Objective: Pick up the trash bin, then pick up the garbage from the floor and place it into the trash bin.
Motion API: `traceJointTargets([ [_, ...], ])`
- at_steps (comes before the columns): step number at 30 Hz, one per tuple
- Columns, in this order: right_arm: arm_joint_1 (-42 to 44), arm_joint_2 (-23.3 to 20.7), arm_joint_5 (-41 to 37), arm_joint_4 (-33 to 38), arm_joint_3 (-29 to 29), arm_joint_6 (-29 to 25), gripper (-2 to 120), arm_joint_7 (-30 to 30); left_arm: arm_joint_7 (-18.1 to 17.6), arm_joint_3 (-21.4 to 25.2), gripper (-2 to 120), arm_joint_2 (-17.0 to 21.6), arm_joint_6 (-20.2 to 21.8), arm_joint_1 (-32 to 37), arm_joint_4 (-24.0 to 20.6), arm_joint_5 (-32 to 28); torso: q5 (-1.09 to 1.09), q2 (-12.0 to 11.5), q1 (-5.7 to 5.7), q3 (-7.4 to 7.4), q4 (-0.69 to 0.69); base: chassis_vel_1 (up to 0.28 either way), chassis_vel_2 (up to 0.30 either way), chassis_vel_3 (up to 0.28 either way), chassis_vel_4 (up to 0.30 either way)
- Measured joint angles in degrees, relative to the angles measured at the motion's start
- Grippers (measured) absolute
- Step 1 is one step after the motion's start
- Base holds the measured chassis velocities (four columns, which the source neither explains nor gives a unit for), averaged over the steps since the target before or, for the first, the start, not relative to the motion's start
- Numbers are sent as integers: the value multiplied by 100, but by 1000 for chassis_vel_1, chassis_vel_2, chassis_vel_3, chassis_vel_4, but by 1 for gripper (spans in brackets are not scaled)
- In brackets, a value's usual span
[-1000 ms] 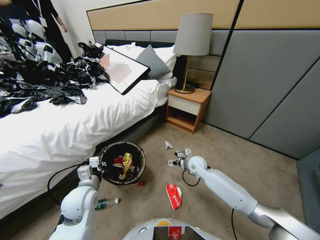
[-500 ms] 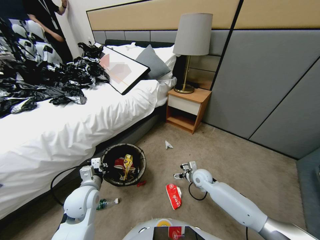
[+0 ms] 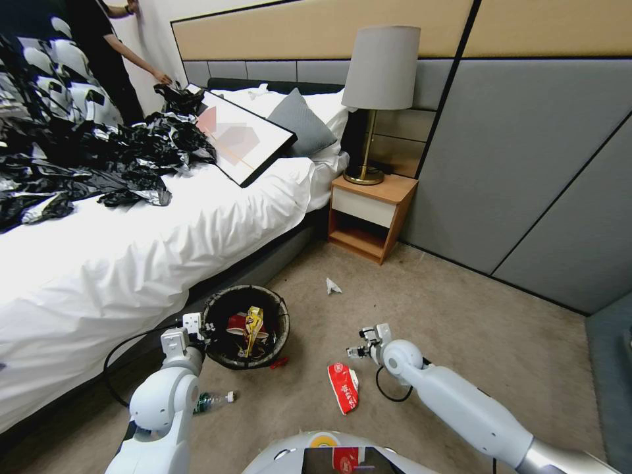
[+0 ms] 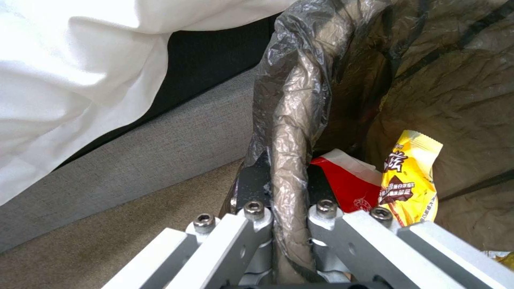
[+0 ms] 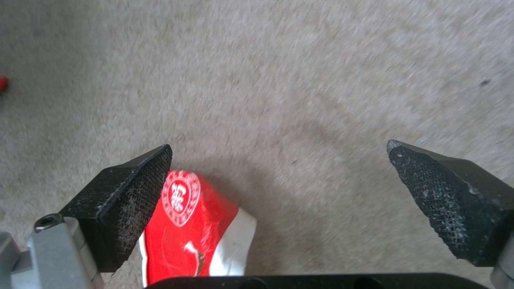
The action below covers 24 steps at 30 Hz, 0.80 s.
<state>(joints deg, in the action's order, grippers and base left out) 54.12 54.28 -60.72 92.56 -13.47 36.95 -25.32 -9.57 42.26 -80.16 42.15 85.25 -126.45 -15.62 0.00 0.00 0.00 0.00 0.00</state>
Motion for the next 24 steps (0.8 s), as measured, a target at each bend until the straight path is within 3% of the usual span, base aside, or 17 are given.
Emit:
traceJointTargets([
  [24, 513, 294, 376, -386, 137, -193, 100, 129, 21, 3, 0, -1, -2, -28, 26, -1, 0, 0, 0, 0, 1, 0, 0, 0, 0],
])
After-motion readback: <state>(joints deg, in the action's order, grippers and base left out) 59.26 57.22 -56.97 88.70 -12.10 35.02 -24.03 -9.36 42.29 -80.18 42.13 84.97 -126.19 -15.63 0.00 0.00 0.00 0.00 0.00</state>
